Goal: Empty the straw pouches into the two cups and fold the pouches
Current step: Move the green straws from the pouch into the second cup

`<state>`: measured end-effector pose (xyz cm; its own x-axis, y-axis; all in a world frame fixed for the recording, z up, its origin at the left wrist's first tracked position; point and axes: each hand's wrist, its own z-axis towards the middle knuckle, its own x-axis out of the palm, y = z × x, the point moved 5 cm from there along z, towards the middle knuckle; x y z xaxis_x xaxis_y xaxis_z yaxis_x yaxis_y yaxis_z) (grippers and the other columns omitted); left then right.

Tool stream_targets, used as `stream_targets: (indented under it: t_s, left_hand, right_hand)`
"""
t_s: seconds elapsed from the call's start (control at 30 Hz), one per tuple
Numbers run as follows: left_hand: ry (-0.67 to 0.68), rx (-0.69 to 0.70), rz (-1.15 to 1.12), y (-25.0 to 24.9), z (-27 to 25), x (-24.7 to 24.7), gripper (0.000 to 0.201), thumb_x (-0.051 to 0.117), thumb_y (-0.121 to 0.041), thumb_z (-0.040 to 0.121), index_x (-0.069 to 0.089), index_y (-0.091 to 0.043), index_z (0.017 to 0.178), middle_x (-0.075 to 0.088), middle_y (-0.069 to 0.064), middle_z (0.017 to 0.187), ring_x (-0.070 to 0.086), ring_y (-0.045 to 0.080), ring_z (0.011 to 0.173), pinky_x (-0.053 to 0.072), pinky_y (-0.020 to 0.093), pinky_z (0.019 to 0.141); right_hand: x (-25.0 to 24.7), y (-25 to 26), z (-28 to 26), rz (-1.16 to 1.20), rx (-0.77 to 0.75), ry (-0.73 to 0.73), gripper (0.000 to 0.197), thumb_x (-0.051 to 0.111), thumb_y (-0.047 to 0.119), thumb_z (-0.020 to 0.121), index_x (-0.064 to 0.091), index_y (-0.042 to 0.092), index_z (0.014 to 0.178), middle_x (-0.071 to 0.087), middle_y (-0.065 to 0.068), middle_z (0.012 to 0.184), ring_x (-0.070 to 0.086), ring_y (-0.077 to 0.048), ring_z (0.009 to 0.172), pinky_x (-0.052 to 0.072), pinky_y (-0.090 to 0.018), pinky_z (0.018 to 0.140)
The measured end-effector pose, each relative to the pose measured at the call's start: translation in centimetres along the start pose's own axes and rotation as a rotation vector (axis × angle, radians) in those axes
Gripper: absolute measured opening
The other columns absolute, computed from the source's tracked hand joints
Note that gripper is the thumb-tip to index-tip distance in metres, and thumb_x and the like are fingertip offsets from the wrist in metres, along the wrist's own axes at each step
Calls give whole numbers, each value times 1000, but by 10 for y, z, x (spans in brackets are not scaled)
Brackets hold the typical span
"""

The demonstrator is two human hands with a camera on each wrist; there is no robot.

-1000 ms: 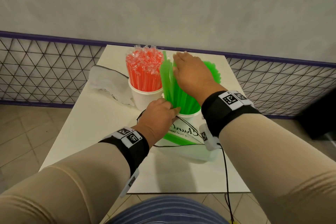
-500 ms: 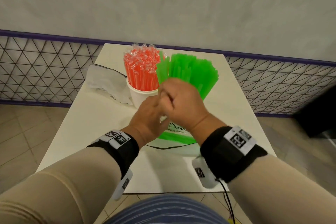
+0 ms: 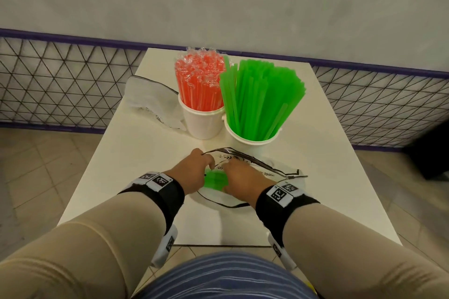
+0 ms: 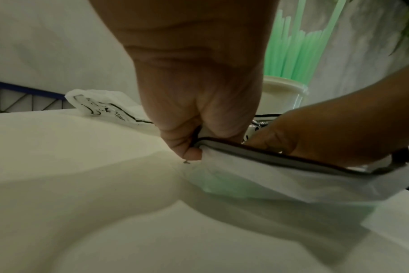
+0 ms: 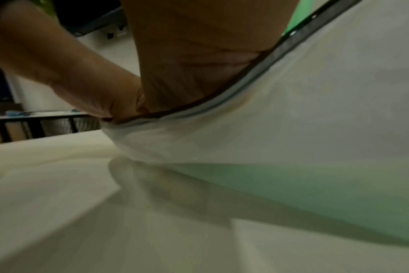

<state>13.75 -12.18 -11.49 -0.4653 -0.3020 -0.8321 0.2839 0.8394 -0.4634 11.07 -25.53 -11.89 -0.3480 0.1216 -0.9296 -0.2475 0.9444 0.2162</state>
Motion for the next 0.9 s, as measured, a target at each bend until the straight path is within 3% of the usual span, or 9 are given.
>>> stream_targets:
  t_s: [0.07,0.13,0.23,0.37,0.6,0.7,0.8,0.83,0.9]
  left_hand:
    - [21,0,0,1,0,0,47,54,8,79,62,-23,114,42,9,119,56,25,90,46,24,76]
    - [61,-15,9,3,0,-1,57,56,6,80,57,-24,128,39,8,123,55,25,95,43,22,77]
    - [124,-46,40,5,-1,-2,71,61,3,78,43,-22,142,35,6,130,56,25,99,45,24,78]
    - [171,-56,106,0,-4,-3,73,66,-5,78,39,-18,144,33,8,134,57,29,106,48,31,86]
    - [139,-123,58,3,-5,-7,62,67,-10,76,46,-13,134,38,8,123,57,29,95,50,32,79]
    - [137,-201,23,6,-6,-8,59,68,-16,78,44,-14,132,38,3,118,55,26,98,50,34,86]
    - [158,-232,72,0,-3,-6,64,65,-20,81,40,-16,139,36,3,128,55,24,104,47,32,89]
    - [163,-230,105,-3,-2,-6,64,64,-22,81,40,-15,140,36,6,131,55,25,108,48,32,89]
    - [171,-240,123,-7,-1,-7,59,63,-27,81,45,-14,136,37,8,131,56,28,109,49,34,92]
  right_hand:
    - [2,2,-4,-41,-23,-7,50,66,28,85,51,9,129,48,-11,123,48,-30,115,43,-38,92]
    - [2,4,-8,-98,-62,-11,43,60,24,88,50,9,128,49,-11,122,48,-30,115,44,-38,90]
    - [0,6,-11,-172,-100,-3,32,45,9,92,50,7,123,52,-14,121,51,-32,112,43,-39,88]
    - [2,2,-16,-200,-87,-1,27,41,4,92,48,7,118,58,-15,113,56,-34,103,45,-40,81]
    - [-27,-9,-21,97,-17,-199,19,52,15,84,55,16,103,63,-7,106,59,-29,98,46,-32,81]
    - [-50,-5,-27,184,-83,-227,15,58,17,84,54,14,97,61,-6,94,57,-28,87,42,-31,70]
    - [-79,6,-32,327,-124,-356,12,59,22,90,48,17,91,54,-2,79,53,-24,72,37,-32,59]
    - [-91,13,-34,397,-121,-401,13,58,26,92,49,18,94,58,-2,79,56,-23,72,42,-33,60]
    - [-116,22,-35,626,-87,-487,23,57,34,94,53,17,111,67,-2,89,65,-20,82,52,-36,75]
